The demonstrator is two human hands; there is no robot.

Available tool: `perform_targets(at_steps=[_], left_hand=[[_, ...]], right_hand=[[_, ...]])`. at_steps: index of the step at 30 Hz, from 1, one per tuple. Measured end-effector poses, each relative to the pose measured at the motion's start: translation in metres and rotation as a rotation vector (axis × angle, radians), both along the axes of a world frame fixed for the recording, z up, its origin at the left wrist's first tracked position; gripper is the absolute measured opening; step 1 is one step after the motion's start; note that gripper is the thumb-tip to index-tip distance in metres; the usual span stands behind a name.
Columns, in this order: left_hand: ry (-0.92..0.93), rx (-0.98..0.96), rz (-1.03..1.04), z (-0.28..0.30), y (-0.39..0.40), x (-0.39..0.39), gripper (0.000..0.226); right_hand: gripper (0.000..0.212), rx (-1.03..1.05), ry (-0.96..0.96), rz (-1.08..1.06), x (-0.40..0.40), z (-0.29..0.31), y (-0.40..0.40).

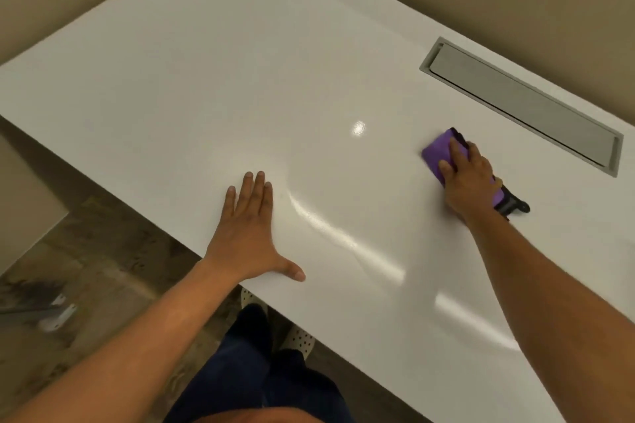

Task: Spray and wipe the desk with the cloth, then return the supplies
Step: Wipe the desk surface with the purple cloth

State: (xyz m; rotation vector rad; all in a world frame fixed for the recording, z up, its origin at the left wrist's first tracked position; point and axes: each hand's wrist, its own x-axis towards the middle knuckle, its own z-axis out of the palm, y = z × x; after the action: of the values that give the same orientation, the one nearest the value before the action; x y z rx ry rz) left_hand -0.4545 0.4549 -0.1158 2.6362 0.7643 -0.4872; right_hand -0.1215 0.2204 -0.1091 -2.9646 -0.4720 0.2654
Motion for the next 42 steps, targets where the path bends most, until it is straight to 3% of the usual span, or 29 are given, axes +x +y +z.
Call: perform_targets(at_steps=[3, 7, 10, 14, 17, 20, 23, 26, 29, 33, 37, 42], left_hand=[[0.026, 0.005, 0.013, -0.004, 0.001, -0.001, 0.188], [0.027, 0.010, 0.019, -0.008, 0.002, -0.002, 0.185], [0.033, 0.030, 0.028, -0.008, 0.002, -0.004, 0.186], [0.024, 0.015, 0.108, -0.013, -0.003, -0.012, 0.189], [0.026, 0.002, 0.139, -0.017, -0.006, -0.016, 0.188], [0.034, -0.008, 0.141, -0.019, -0.006, -0.015, 0.188], [0.035, -0.019, 0.135, -0.017, -0.005, -0.014, 0.188], [0.050, -0.023, 0.128, -0.014, -0.005, -0.014, 0.187], [0.059, -0.015, 0.116, -0.011, -0.004, -0.013, 0.186], [0.059, -0.007, 0.114, -0.009, -0.004, -0.016, 0.184], [0.064, -0.019, 0.122, -0.007, -0.003, -0.016, 0.183], [0.074, -0.017, 0.113, -0.005, -0.004, -0.015, 0.185]], right_hand=[[0.056, -0.016, 0.026, 0.100, 0.005, -0.004, 0.095], [0.055, -0.041, 0.035, 0.403, -0.056, -0.006, 0.179], [0.055, -0.036, 0.061, 0.604, -0.112, -0.007, 0.182], [0.055, 0.003, 0.117, 0.741, -0.175, -0.007, 0.109], [0.053, -0.020, 0.154, 0.717, -0.197, -0.006, 0.022], [0.055, -0.064, 0.172, 0.603, -0.167, 0.000, -0.028], [0.055, -0.101, 0.070, 0.361, -0.103, 0.003, -0.001], [0.058, -0.049, 0.007, 0.206, -0.043, 0.003, 0.080], [0.057, -0.015, 0.036, 0.260, -0.029, 0.000, 0.167], [0.056, -0.023, 0.037, 0.503, -0.088, -0.003, 0.223], [0.056, 0.012, 0.096, 0.693, -0.150, -0.008, 0.173], [0.055, 0.037, 0.125, 0.621, -0.220, -0.006, 0.032]])
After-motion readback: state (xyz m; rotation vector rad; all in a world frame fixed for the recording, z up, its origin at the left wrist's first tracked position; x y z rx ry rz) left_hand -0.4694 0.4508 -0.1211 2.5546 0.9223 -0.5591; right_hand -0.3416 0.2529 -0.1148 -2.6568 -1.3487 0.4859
